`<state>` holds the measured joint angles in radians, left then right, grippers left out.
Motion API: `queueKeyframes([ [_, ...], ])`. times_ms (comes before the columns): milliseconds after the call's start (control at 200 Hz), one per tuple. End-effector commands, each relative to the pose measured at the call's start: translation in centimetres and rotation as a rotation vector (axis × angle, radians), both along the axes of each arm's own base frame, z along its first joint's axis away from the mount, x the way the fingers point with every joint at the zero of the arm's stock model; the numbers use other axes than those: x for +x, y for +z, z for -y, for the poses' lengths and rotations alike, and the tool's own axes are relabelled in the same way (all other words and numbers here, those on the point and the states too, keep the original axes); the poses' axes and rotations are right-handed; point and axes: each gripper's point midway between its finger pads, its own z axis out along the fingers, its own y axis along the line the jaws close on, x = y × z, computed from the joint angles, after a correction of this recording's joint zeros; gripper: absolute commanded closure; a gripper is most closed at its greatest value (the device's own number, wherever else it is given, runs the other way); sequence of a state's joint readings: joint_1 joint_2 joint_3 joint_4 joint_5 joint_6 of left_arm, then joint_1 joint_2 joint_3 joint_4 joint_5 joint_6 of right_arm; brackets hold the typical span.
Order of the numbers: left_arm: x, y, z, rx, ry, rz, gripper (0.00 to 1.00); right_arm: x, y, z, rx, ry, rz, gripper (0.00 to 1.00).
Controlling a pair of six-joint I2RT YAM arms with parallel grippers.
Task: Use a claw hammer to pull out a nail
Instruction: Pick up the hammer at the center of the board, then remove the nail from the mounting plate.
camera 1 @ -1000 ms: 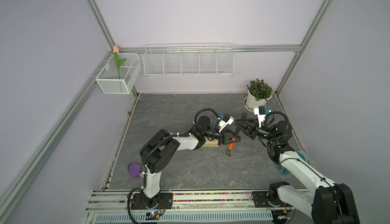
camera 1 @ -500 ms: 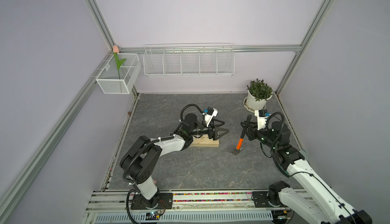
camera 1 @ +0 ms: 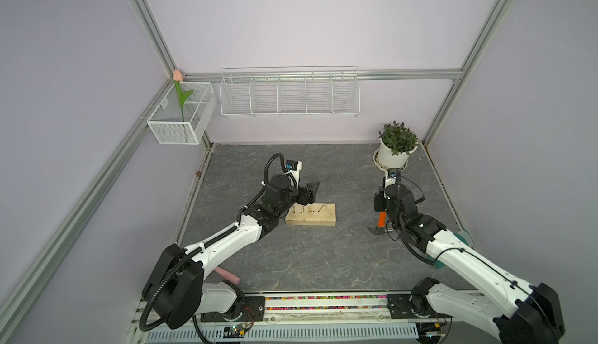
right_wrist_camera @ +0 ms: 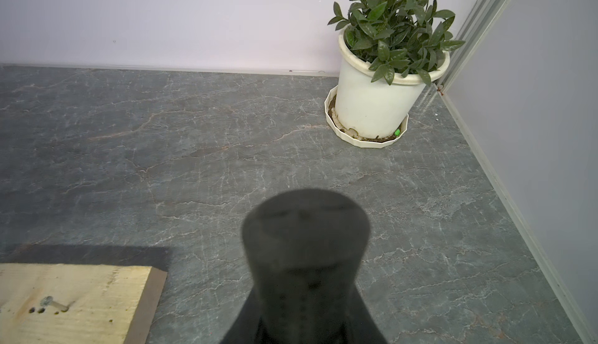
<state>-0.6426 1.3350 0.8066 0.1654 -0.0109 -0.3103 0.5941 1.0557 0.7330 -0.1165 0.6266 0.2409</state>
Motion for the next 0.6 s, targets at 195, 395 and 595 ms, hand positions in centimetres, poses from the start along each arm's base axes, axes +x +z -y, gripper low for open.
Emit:
queueKeyframes([
  [195,2.1,-6.1,-7.4,-0.057,0.267,-0.226,0.23,1.7,9.0,-5.8,-0.093,-0.013,0.320,0.93],
  [395,2.1,-8.5,-8.1,-0.123,0.274,-0.306,0.27,2.1,10.8,-11.6,-0.133,0.061,0.390,0.93],
  [595,2.1,-10.0,-8.4,-0.143,0.265,-0.355,0.31,2.9,10.6,-15.9,-0.215,0.092,0.416,0.93],
])
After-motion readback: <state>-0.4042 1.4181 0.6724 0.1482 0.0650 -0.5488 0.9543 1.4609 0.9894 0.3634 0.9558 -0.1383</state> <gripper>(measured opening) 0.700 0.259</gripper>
